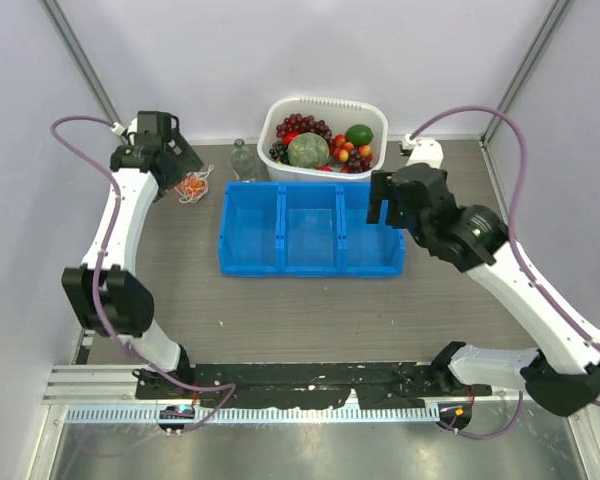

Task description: Untangle the cables

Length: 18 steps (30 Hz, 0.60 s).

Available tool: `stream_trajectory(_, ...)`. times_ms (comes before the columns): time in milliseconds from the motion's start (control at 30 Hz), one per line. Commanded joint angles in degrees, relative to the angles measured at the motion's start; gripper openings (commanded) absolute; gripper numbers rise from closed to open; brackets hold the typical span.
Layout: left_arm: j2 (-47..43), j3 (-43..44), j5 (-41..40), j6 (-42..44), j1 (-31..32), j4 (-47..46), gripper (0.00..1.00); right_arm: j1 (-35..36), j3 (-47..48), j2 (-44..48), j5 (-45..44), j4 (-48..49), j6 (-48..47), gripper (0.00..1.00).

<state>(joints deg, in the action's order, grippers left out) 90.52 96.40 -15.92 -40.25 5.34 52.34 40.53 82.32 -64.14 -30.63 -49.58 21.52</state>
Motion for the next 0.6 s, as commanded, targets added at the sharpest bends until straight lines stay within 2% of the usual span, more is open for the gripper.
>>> stream_trajectory(0, 6.5, 2.3, 5.6, -3.2, -8.8, -3.3, 1.0, 0.2, 4.6, -3.0, -3.7, -10.6, 5.6, 0.9)
stream_trajectory(100, 10.5, 0.6, 8.4, -4.2, -12.8, -9.8, 0.99, 0.2, 3.3, 0.7, -3.8, -10.1, 5.6, 0.9)
stream_trajectory(233, 18.3, 2.8, 23.2, -9.0, -18.8, -12.6, 0.94, 0.1, -0.1, 5.7, -8.9, -9.0, 5.5, 0.9)
stream_trajectory(300, 22.1, 3.3, 28.3, -10.0, -19.8, -16.5, 0.94, 0.2, -0.7, 6.2, -8.7, -10.3, 4.6, 0.9)
stream_trajectory(400, 25.1, 2.7, 35.0, -13.0, -20.3, -23.2, 0.94, 0.1, -3.2, 6.4, -3.1, -11.3, -0.3, 0.9)
stream_trajectory(467, 27.1, 1.7, 37.1, -15.5, -20.3, -27.5, 1.0, 0.1, -4.6, 7.2, -4.7, -11.6, -0.9, 0.9)
stream_trajectory(567, 30.5, 2.3, 39.8, -17.8, -20.4, -30.9, 1.0, 0.1, -6.0, 11.2, -4.1, -10.4, -3.7, 0.9)
